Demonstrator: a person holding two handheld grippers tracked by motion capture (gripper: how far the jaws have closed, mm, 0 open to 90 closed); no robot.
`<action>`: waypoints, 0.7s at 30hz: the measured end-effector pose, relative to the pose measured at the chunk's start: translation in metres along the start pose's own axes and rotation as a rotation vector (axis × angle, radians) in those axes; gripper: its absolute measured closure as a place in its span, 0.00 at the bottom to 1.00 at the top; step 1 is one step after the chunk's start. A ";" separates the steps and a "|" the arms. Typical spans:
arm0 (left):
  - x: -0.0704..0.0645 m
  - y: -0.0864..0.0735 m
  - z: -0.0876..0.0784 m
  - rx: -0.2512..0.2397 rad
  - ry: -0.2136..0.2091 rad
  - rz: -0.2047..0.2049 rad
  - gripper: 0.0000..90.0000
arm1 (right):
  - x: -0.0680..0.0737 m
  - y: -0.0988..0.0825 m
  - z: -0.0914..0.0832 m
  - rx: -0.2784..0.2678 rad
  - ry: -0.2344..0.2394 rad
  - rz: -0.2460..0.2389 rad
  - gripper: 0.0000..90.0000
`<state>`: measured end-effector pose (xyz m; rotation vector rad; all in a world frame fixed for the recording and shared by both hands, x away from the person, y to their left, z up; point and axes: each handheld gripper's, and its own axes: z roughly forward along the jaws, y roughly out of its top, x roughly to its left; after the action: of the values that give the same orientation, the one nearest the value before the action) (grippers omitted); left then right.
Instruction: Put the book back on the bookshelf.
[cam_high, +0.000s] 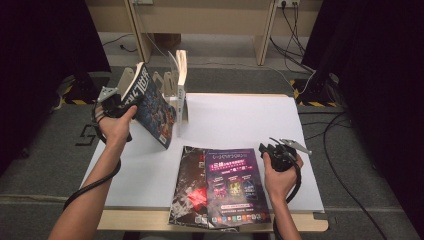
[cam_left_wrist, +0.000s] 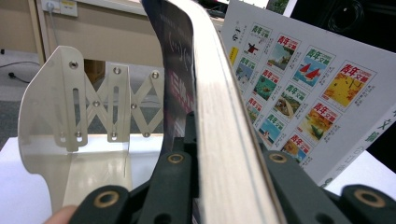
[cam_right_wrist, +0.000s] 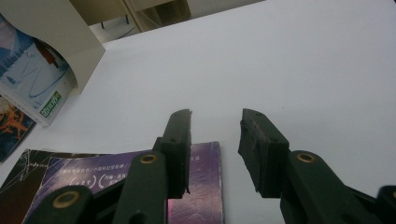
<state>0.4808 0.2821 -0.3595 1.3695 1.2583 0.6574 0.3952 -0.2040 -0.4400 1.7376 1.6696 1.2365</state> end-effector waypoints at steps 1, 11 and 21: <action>0.000 0.001 0.000 0.010 -0.006 -0.012 0.89 | 0.000 0.000 0.000 -0.001 -0.001 -0.003 0.71; -0.016 0.018 0.007 0.052 0.015 0.123 0.91 | -0.002 0.001 -0.001 -0.006 -0.002 0.000 0.71; -0.007 0.043 0.007 0.012 0.137 0.179 0.91 | -0.003 0.001 -0.001 -0.011 -0.004 0.001 0.71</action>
<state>0.4990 0.2805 -0.3189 1.4791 1.2579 0.8810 0.3955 -0.2073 -0.4399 1.7330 1.6571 1.2399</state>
